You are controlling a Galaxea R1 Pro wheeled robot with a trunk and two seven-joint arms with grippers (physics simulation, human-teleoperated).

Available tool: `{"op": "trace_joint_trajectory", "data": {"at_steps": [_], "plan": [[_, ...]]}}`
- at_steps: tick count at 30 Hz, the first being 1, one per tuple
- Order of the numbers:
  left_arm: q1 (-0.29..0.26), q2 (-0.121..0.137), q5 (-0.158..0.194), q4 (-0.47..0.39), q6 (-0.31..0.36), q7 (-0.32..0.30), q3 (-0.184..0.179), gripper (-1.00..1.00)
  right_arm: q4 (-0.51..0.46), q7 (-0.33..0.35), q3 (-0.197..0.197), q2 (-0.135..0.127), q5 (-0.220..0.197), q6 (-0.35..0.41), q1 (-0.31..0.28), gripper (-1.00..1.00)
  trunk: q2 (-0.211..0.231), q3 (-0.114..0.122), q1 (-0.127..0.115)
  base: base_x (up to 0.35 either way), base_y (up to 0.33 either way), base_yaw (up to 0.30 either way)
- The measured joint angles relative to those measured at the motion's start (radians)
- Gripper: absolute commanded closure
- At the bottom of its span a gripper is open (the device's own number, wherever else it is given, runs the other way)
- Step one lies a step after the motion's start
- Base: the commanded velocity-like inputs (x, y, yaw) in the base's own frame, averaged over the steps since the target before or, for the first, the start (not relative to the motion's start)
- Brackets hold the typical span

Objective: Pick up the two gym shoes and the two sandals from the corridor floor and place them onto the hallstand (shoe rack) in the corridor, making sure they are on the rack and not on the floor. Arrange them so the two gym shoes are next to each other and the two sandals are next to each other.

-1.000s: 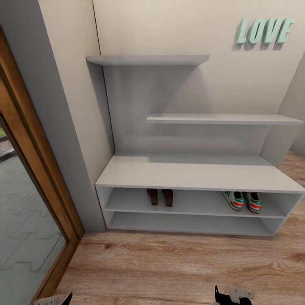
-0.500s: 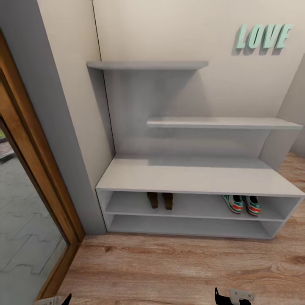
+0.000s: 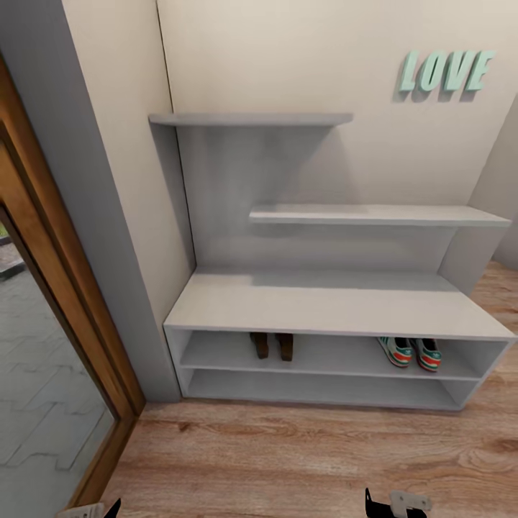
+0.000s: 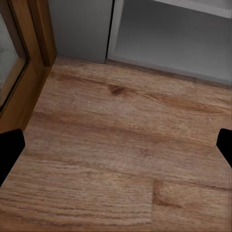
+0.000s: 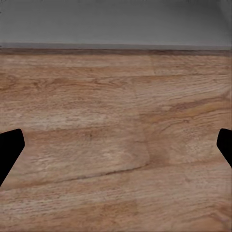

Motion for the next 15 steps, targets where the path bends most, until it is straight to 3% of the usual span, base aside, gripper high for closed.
{"op": "trace_joint_trajectory", "data": {"at_steps": [15], "plan": [[0.000, -0.001, 0.003, 0.002, 0.000, 0.002, 0.000, -1.00, 0.000, 0.000, 0.000, 0.000, 0.000, 0.000, 0.001, -1.00, 0.105, 0.047, -0.058, 0.000, 0.000, 0.000]]}}
